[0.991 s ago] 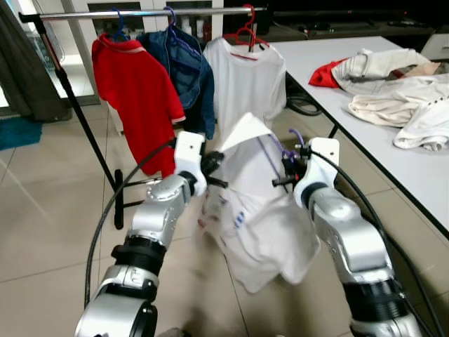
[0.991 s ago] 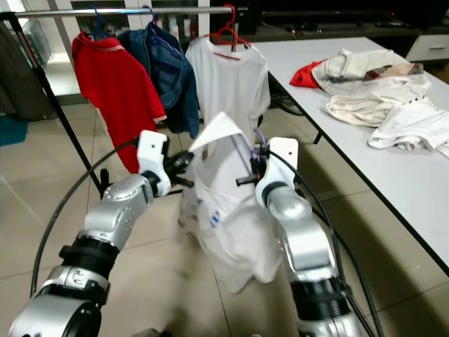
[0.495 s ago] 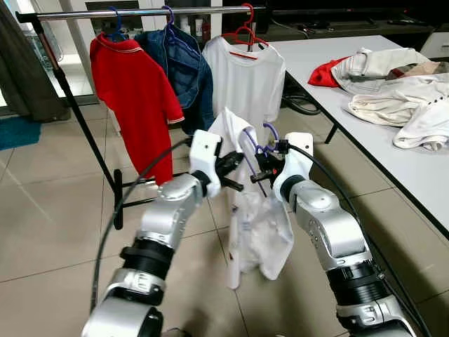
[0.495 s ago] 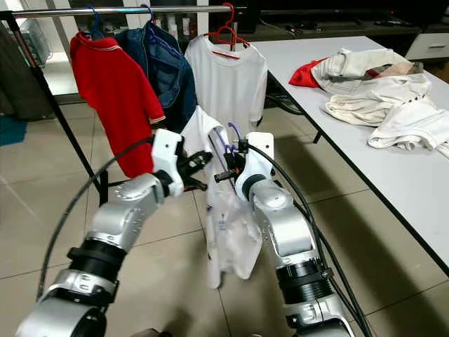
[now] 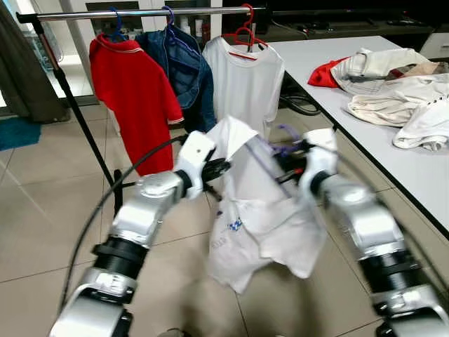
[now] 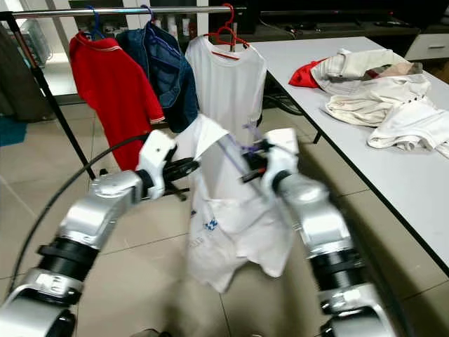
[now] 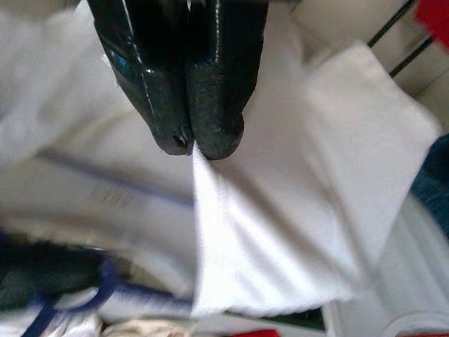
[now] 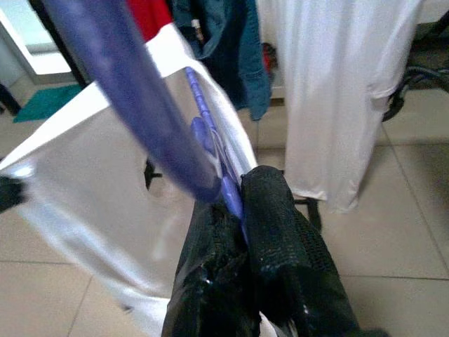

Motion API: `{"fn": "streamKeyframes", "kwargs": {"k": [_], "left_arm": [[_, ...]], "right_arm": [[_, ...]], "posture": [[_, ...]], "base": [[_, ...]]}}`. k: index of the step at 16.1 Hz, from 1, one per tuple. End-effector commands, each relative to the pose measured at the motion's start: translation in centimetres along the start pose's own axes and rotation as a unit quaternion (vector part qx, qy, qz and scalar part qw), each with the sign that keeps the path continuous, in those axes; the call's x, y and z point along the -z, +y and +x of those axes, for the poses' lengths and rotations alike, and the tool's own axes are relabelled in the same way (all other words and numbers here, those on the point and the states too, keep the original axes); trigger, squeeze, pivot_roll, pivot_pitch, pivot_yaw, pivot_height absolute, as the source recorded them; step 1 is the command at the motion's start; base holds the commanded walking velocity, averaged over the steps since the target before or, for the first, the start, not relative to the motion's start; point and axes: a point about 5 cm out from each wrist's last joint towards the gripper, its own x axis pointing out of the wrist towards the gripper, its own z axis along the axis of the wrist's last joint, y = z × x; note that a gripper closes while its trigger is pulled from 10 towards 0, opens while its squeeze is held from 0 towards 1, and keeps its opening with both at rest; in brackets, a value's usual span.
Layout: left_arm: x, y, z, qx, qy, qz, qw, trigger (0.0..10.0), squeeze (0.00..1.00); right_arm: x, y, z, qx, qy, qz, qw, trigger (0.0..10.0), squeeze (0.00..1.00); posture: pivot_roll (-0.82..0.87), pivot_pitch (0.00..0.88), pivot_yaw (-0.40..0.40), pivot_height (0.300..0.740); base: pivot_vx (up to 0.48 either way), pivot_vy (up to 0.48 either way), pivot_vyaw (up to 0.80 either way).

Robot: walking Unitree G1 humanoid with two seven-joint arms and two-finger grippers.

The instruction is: Hang hanger

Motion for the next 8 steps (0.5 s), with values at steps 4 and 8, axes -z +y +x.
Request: {"fn": "streamKeyframes", "kwargs": {"k": [4,8], "left_arm": [[-0.3,-1.0,0.5,0.024,0.012,0.020,0.999,0.7,0.00],[-0.8,-1.1,0.8,0.025,-0.009,0.005,1.000,10.0,0.80]], "right_arm": [[-2.8,-1.4,-0.2,-0.011,-0.062,-0.004,0.998,10.0,0.00],[-3.1,-1.4,-0.2,-0.026,-0.069,-0.011,0.997,10.0,0.00]], "posture": [[-0.14,0.000,-0.008,0.740],[-0.14,0.000,-0.009,0.740]], "base": [[0.000,0.000,0.00],[0.000,0.000,0.00]]}}
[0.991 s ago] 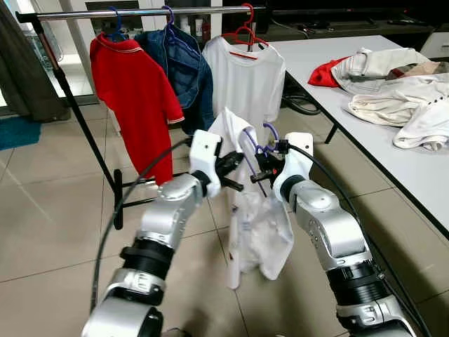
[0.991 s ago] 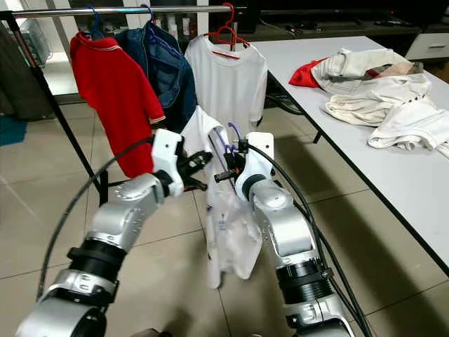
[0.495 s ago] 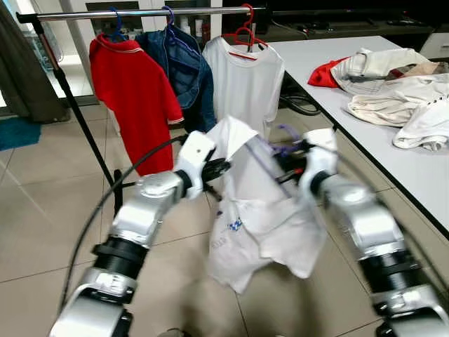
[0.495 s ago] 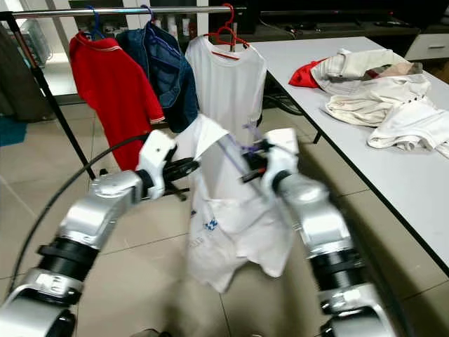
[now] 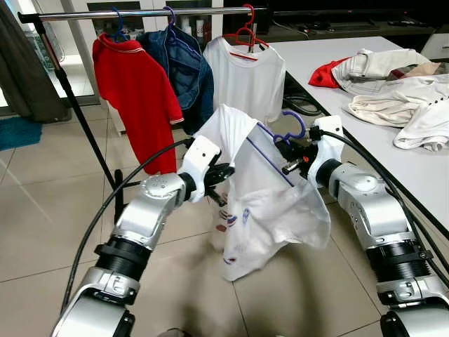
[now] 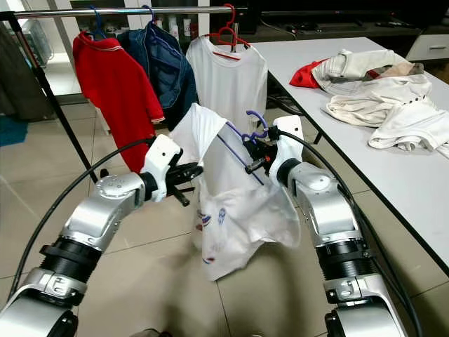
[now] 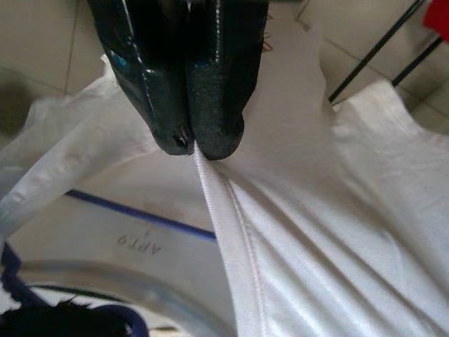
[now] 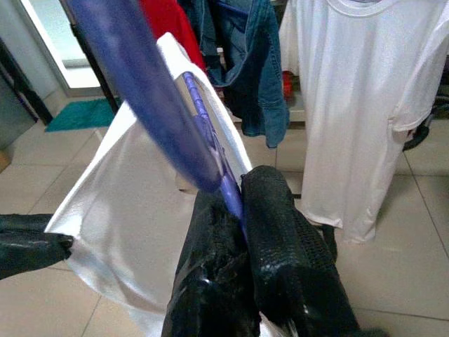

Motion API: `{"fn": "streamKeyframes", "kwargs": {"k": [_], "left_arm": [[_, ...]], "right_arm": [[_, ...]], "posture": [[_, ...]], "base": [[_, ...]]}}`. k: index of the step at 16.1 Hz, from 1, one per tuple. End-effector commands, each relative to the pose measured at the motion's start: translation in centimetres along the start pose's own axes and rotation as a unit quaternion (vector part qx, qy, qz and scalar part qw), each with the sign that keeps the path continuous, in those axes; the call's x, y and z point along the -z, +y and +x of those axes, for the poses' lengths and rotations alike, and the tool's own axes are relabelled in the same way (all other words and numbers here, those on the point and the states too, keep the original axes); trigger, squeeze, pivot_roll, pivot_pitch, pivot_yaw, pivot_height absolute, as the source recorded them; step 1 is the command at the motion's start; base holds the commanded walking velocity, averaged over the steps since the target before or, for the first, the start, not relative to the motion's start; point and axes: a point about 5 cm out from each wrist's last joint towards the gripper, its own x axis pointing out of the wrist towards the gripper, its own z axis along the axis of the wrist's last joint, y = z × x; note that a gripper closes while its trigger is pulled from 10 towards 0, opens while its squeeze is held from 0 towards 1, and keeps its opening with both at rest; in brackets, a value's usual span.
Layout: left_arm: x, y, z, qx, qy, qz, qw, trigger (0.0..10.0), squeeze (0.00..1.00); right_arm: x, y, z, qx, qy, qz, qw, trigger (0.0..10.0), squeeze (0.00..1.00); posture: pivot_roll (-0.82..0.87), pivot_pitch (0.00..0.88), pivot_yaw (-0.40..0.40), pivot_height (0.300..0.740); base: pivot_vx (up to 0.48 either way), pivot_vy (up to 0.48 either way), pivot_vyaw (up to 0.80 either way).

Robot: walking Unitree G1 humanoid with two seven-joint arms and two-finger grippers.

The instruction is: Hang hanger

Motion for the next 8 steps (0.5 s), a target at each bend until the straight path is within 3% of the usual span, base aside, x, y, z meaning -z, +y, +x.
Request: {"fn": "streamKeyframes", "kwargs": {"k": [1,4,6,8], "left_arm": [[-0.9,0.2,0.0,-0.001,-0.014,0.007,1.000,10.0,1.00],[-1.0,0.1,-0.2,0.011,-0.015,0.013,1.000,10.0,1.00],[-0.8,-0.1,-1.2,0.060,-0.006,0.035,0.998,10.0,1.00],[-0.7,-0.1,-1.6,0.074,-0.002,0.041,0.996,10.0,1.00]], "right_arm": [[-1.4,-0.9,-0.1,0.007,-0.029,-0.004,1.000,10.0,0.00],[-1.5,-1.0,-0.2,0.002,-0.029,-0.008,1.000,10.0,0.00],[-1.9,-1.4,-0.3,-0.008,-0.027,-0.021,0.999,10.0,0.00],[-1.9,-1.6,-0.3,-0.012,-0.027,-0.025,0.999,10.0,0.00]], "posture": [[-0.14,0.000,-0.009,0.740],[-0.14,0.000,-0.012,0.740],[-0.14,0.000,-0.016,0.740],[-0.14,0.000,-0.016,0.740]], "base": [[0.000,0.000,0.00],[0.000,0.000,0.00],[0.000,0.000,0.00],[0.000,0.000,0.00]]}}
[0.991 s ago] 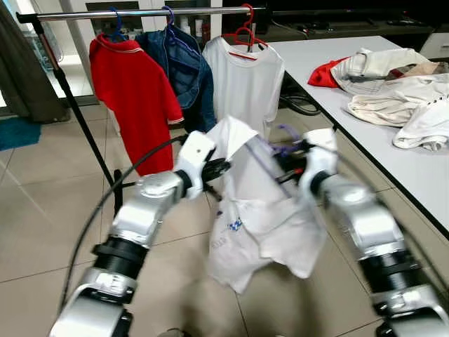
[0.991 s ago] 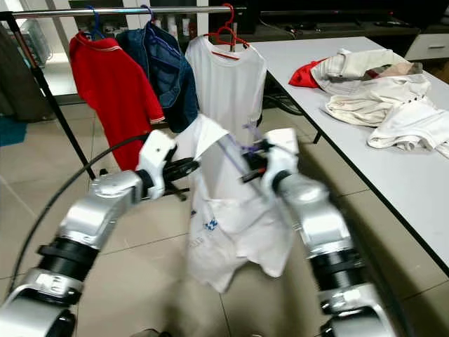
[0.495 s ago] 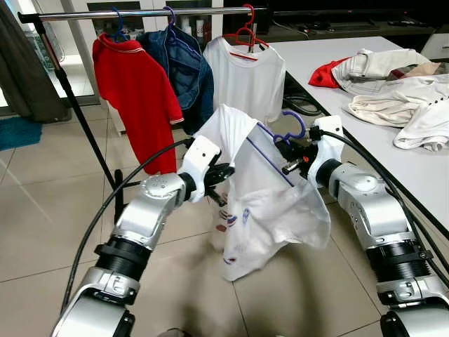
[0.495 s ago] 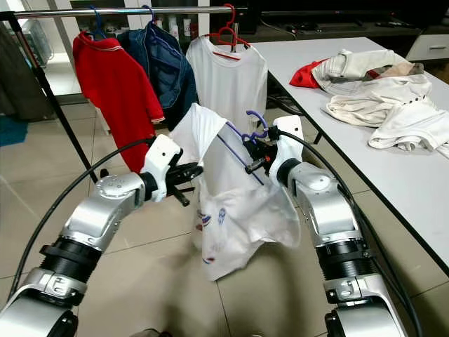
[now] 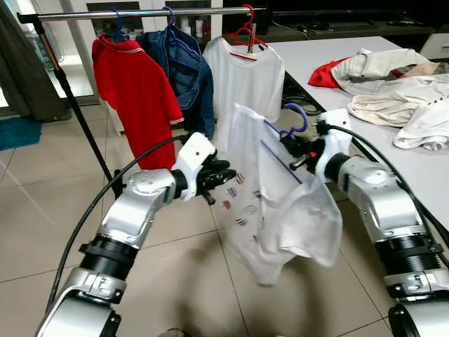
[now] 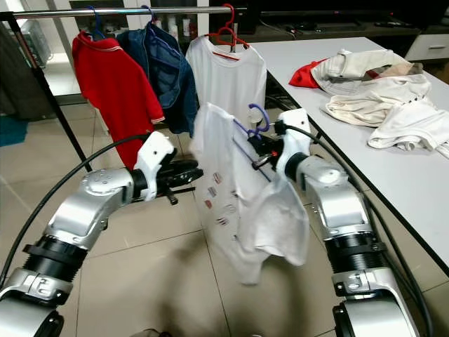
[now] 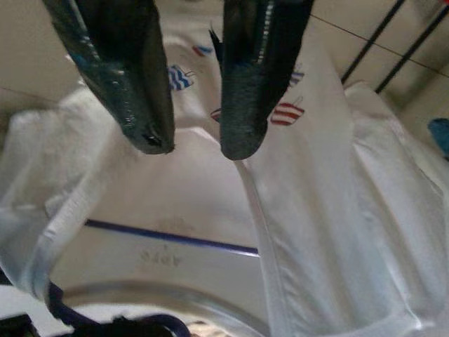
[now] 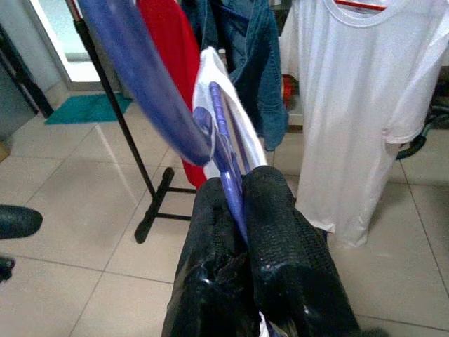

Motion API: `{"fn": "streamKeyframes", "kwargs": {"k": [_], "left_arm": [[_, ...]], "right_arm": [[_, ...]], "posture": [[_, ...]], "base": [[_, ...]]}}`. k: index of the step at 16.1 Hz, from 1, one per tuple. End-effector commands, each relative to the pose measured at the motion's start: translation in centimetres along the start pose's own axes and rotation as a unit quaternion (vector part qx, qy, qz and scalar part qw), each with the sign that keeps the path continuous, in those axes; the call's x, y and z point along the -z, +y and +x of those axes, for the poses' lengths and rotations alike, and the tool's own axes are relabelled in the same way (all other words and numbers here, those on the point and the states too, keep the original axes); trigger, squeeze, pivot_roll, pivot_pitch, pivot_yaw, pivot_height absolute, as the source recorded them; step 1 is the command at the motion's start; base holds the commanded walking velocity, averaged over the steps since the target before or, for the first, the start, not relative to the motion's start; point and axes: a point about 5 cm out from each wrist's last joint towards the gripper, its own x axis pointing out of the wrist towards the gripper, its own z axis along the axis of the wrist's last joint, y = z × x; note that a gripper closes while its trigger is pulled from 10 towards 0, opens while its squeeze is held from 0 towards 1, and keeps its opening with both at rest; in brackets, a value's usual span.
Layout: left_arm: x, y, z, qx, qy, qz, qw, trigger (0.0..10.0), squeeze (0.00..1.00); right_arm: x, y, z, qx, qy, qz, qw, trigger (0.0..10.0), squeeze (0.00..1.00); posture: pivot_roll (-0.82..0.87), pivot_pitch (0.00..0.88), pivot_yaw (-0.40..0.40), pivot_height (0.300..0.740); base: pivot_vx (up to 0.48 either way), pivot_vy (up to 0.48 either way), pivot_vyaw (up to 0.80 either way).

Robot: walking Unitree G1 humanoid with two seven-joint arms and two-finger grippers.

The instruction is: Hang hanger

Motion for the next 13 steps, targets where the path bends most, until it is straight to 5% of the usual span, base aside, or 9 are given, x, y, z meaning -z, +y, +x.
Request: {"fn": "streamKeyframes", "kwargs": {"k": [1,5,6,8,10,13], "left_arm": [[-0.2,0.0,-0.6,0.017,-0.006,0.018,1.000,10.0,1.00],[-0.3,1.0,-2.8,-0.015,-0.019,0.036,0.999,10.0,1.00],[-0.1,1.5,-3.7,-0.121,-0.055,0.006,0.991,10.0,0.00],[0.9,1.3,-5.1,-0.218,-0.084,-0.060,0.970,10.0,0.00],[2.5,0.9,-5.4,-0.263,-0.073,-0.067,0.960,10.0,0.00],[4.9,-0.5,-4.4,-0.286,-0.046,-0.071,0.955,10.0,0.00]], "right_arm": [[-1.5,-0.3,0.0,-0.020,-0.021,-0.023,0.999,10.0,0.00],[-1.3,0.0,-0.3,-0.122,0.032,-0.073,0.989,10.0,0.00],[-0.1,-0.4,-0.1,-0.091,0.051,-0.029,0.994,10.0,0.00],[2.3,0.1,-0.3,0.022,0.018,0.112,0.993,10.0,0.00],[4.7,1.6,-1.7,0.083,0.001,0.175,0.981,10.0,0.00],[6.6,4.0,-3.1,0.110,0.003,0.162,0.981,10.0,0.00]], "posture": [[-0.14,0.000,-0.019,0.740],[-0.13,0.000,-0.039,0.740],[-0.10,0.000,-0.065,0.740],[-0.08,0.000,-0.053,0.740],[-0.08,0.000,-0.037,0.740],[-0.07,0.000,-0.024,0.740]], "base": [[0.000,0.000,0.00],[0.000,0.000,0.00],[0.000,0.000,0.00],[0.000,0.000,0.00],[0.000,0.000,0.00],[0.090,0.000,0.27]]}}
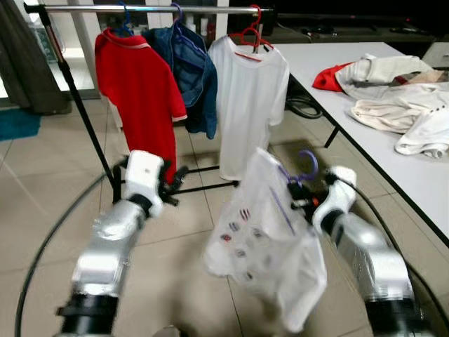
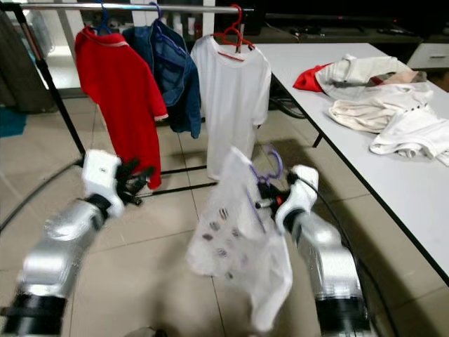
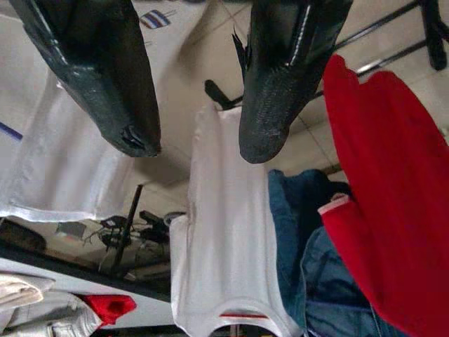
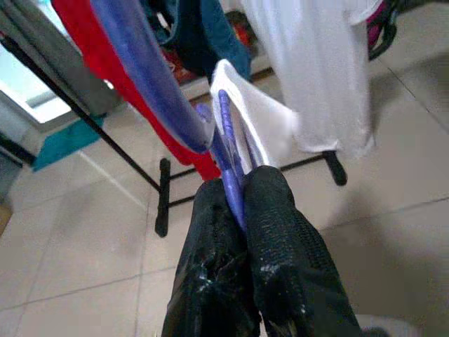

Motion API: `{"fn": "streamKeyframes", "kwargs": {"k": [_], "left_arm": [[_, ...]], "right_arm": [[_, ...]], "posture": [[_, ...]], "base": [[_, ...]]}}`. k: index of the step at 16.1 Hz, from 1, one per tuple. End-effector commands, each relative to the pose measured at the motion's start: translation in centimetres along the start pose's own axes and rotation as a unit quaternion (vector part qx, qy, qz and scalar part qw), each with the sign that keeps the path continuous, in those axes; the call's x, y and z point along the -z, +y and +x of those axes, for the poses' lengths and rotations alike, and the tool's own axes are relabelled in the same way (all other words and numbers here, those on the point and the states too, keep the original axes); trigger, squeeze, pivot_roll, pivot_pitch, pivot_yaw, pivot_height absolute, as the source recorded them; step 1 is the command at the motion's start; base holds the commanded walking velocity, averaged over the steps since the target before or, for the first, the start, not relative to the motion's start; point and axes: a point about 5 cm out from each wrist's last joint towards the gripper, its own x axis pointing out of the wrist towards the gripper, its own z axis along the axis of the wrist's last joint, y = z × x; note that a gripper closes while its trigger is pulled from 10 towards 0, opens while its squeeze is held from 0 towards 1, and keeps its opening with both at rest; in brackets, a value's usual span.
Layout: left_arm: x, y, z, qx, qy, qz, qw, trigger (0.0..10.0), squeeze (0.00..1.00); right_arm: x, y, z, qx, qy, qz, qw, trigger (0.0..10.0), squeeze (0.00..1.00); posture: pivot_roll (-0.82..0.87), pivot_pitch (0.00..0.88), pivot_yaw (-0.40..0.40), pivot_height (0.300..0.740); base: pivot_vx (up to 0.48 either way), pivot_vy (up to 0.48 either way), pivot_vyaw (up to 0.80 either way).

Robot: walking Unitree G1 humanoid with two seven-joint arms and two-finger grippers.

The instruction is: Hang hanger

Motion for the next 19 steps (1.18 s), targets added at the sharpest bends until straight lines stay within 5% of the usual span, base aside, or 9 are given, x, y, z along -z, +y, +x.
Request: {"fn": "streamKeyframes", "kwargs": {"k": [1,8,12,14,15,19], "left_arm": [[1.0,-0.4,-0.1,-0.021,0.011,-0.012,1.000,10.0,0.00],[0.4,0.1,0.4,-0.053,-0.004,0.003,0.999,10.0,0.00],[0.4,0.0,1.0,-0.052,-0.006,0.010,0.999,10.0,0.00],[0.4,-0.2,0.9,-0.045,-0.004,0.014,0.999,10.0,0.00],[0.5,0.0,0.8,-0.046,-0.006,0.015,0.999,10.0,0.00],[0.5,0.2,0.7,-0.053,-0.009,0.018,0.998,10.0,0.00]], "right_arm": [[-1.5,0.8,0.1,-0.003,-0.038,-0.031,0.999,10.0,0.00],[0.0,1.6,-0.2,0.049,-0.032,-0.015,0.998,10.0,0.00],[-0.4,1.0,-0.5,0.104,-0.055,0.016,0.993,10.0,0.00],[-0.6,0.8,-0.7,0.118,-0.062,-0.001,0.991,10.0,0.00],[-1.1,0.3,-0.8,0.137,-0.065,-0.064,0.986,10.0,0.00],[-1.4,0.2,-0.9,0.127,-0.077,-0.034,0.988,10.0,0.00]], "posture": [[-0.06,0.000,-0.026,0.740],[-0.06,0.000,0.007,0.740],[-0.05,0.000,0.032,0.740],[-0.05,0.000,0.033,0.740],[-0.05,0.000,0.038,0.740],[-0.04,0.000,0.026,0.740]], "base": [[0.311,0.000,0.80],[0.369,0.000,0.80],[0.390,0.000,0.00],[0.394,0.000,0.00],[0.390,0.000,0.00],[0.393,0.000,0.00]]}}
